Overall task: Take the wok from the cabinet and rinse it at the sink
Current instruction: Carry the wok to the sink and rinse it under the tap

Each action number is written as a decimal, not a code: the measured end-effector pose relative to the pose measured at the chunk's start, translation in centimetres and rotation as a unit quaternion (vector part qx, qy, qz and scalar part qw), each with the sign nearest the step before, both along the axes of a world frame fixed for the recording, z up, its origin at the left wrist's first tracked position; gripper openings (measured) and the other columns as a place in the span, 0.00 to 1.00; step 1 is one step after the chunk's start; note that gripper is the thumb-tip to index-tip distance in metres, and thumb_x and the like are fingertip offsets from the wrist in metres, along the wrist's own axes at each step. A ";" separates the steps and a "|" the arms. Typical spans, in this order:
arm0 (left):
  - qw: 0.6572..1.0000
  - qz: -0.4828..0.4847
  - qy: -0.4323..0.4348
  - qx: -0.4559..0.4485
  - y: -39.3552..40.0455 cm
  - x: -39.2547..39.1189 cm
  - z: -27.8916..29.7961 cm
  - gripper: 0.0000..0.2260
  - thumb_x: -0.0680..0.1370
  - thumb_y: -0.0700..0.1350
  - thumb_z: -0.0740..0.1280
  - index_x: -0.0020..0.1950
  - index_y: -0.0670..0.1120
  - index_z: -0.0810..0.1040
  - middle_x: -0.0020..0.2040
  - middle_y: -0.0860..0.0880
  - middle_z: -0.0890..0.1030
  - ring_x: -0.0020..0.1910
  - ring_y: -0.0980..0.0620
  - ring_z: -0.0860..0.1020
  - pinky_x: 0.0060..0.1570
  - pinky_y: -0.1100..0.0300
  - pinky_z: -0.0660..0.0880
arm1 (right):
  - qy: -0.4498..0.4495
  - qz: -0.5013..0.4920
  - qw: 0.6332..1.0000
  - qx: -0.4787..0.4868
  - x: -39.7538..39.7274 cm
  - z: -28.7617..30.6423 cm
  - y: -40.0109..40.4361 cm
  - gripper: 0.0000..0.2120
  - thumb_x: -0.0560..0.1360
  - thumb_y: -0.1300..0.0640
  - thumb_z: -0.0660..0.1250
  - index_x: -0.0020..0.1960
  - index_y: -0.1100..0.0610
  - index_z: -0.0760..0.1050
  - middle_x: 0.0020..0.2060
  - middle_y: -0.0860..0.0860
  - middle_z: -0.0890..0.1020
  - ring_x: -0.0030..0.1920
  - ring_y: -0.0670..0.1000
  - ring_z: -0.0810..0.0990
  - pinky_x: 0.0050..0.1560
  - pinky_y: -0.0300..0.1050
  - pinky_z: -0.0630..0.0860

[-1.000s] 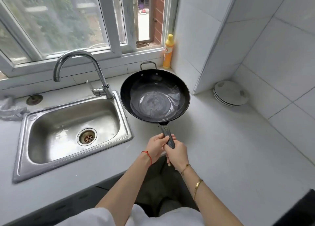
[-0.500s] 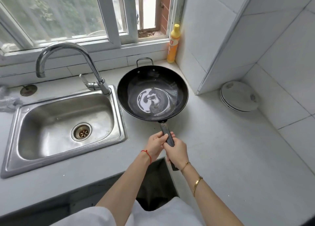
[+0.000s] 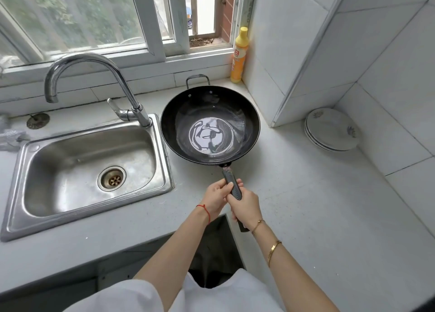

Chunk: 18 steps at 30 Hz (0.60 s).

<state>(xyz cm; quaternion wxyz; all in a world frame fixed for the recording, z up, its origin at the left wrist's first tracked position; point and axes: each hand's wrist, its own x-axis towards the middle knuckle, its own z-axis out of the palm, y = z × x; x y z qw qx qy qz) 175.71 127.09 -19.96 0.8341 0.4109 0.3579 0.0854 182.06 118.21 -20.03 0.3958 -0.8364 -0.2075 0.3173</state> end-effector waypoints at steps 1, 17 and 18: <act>1.000 -0.006 0.002 0.006 -0.1 0.0 0.1 0.15 0.83 0.37 0.59 0.68 0.33 0.72 0.65 0.38 0.78 0.60 0.47 0.79 0.53 0.63 0.78 | 0.004 0.002 1.000 0.001 0.0 -0.1 -0.1 0.07 0.77 0.53 0.65 0.40 0.53 0.75 0.29 0.53 0.79 0.18 0.44 0.75 0.20 0.38 0.74; 0.956 -0.073 0.119 0.257 0.0 -1.4 0.7 0.15 0.82 0.41 0.63 0.68 0.38 0.76 0.61 0.42 0.81 0.58 0.50 0.79 0.53 0.68 0.75 | -0.081 0.091 0.989 -0.078 0.5 -0.4 -1.0 0.17 0.78 0.40 0.60 0.50 0.53 0.75 0.37 0.50 0.80 0.36 0.50 0.80 0.33 0.46 0.80; 0.947 -0.080 0.134 0.282 0.1 -1.7 0.6 0.16 0.82 0.43 0.63 0.69 0.39 0.75 0.62 0.43 0.81 0.61 0.49 0.79 0.57 0.64 0.74 | -0.100 0.104 0.986 -0.089 0.6 -0.4 -1.1 0.18 0.78 0.38 0.59 0.50 0.53 0.74 0.37 0.50 0.80 0.36 0.49 0.80 0.31 0.43 0.77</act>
